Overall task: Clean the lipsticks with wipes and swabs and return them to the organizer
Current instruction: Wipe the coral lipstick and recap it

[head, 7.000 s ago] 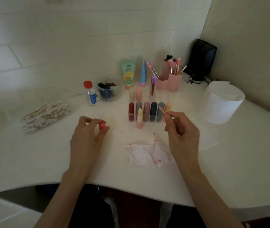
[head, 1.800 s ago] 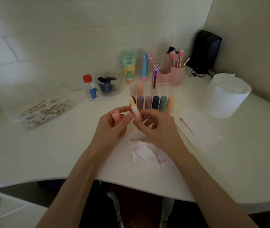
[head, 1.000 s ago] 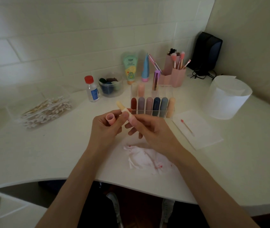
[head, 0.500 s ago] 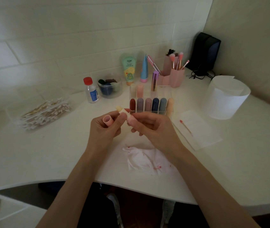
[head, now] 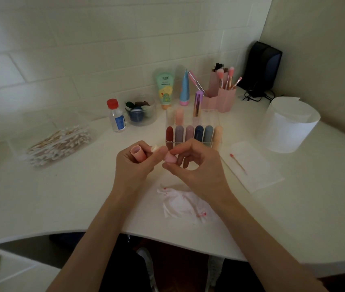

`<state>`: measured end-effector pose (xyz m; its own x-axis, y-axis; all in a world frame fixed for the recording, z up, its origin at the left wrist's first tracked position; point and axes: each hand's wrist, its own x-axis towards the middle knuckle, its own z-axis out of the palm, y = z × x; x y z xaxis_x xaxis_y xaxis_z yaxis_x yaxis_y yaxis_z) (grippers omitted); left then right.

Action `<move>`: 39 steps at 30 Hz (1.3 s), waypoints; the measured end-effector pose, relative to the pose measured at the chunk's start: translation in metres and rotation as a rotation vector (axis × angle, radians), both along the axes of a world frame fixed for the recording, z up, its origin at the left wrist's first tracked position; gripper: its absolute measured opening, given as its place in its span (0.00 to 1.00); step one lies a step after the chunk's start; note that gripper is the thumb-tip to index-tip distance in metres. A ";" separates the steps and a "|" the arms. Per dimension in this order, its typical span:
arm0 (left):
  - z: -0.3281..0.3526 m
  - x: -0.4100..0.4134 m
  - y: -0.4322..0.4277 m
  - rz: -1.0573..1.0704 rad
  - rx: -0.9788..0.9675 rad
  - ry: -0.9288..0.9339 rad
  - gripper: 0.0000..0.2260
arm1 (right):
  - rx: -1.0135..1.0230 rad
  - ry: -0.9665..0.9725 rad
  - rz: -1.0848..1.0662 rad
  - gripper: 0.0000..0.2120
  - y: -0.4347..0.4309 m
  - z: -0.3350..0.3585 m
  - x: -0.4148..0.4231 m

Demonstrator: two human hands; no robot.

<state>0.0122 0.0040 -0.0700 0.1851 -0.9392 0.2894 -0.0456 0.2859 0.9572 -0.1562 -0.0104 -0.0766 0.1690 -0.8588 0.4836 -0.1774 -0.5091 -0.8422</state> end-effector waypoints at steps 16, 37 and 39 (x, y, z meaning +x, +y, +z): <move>-0.011 -0.004 0.002 -0.029 -0.035 -0.108 0.23 | -0.105 0.042 -0.246 0.11 -0.006 0.002 -0.009; -0.007 -0.005 0.005 0.005 -0.102 -0.142 0.07 | -0.247 0.213 -0.204 0.13 -0.014 -0.009 -0.011; -0.007 -0.005 0.005 -0.003 -0.106 -0.149 0.08 | -0.250 0.223 -0.198 0.13 -0.013 -0.009 -0.010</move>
<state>0.0069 0.0087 -0.0769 0.1302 -0.9022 0.4111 -0.1833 0.3856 0.9043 -0.1658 -0.0230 -0.0857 0.1361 -0.7455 0.6525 -0.4574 -0.6315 -0.6261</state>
